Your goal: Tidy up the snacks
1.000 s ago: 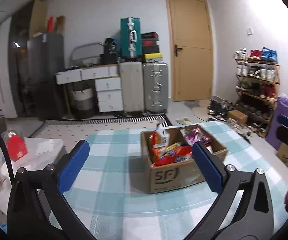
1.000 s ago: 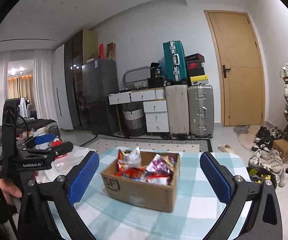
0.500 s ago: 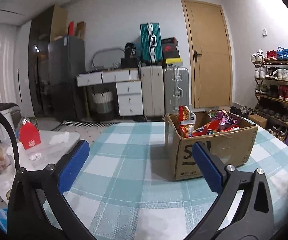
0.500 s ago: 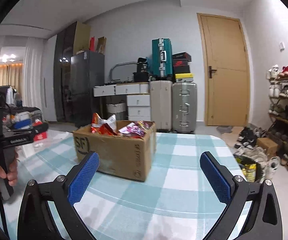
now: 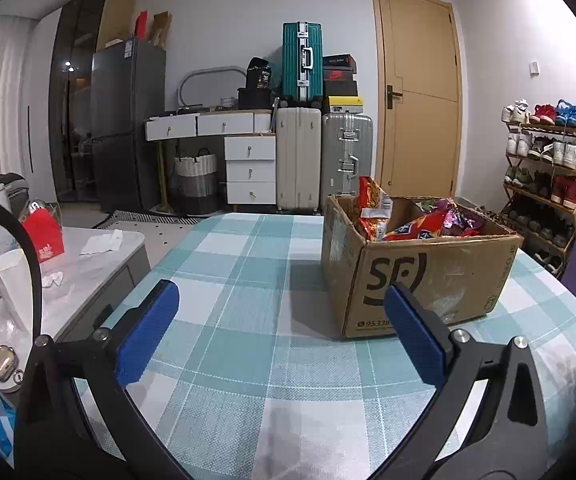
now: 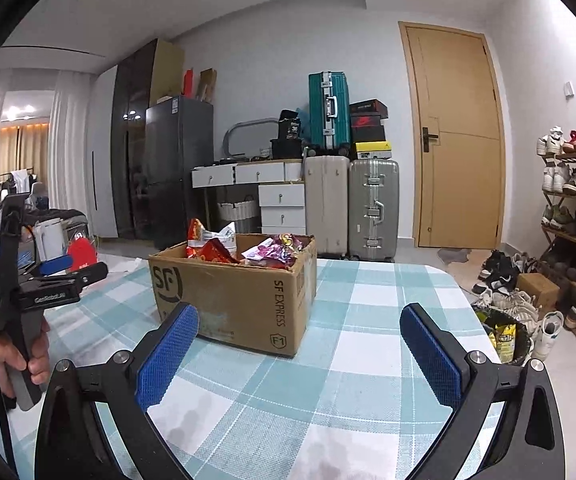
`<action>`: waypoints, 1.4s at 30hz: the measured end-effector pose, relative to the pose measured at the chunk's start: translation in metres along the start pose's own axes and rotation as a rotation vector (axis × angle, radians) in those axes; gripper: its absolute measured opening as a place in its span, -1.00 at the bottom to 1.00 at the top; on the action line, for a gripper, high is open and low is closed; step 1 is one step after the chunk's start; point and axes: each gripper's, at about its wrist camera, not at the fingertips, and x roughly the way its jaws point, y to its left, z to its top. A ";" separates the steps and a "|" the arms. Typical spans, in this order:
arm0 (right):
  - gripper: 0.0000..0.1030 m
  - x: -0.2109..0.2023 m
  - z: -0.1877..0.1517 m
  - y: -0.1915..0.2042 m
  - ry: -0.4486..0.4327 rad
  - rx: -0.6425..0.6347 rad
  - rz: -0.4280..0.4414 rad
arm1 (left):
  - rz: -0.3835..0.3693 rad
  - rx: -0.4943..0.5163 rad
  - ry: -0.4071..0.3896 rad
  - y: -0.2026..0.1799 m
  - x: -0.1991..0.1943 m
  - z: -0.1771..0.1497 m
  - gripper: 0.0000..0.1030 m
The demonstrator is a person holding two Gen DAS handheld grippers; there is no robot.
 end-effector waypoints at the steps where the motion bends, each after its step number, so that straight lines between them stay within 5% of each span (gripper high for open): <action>1: 0.99 0.000 0.000 0.001 -0.002 -0.004 0.006 | -0.003 0.006 -0.004 0.000 0.000 0.002 0.99; 42: 0.99 -0.003 0.000 0.000 -0.016 0.016 0.026 | 0.034 0.046 0.008 -0.007 -0.002 0.011 0.99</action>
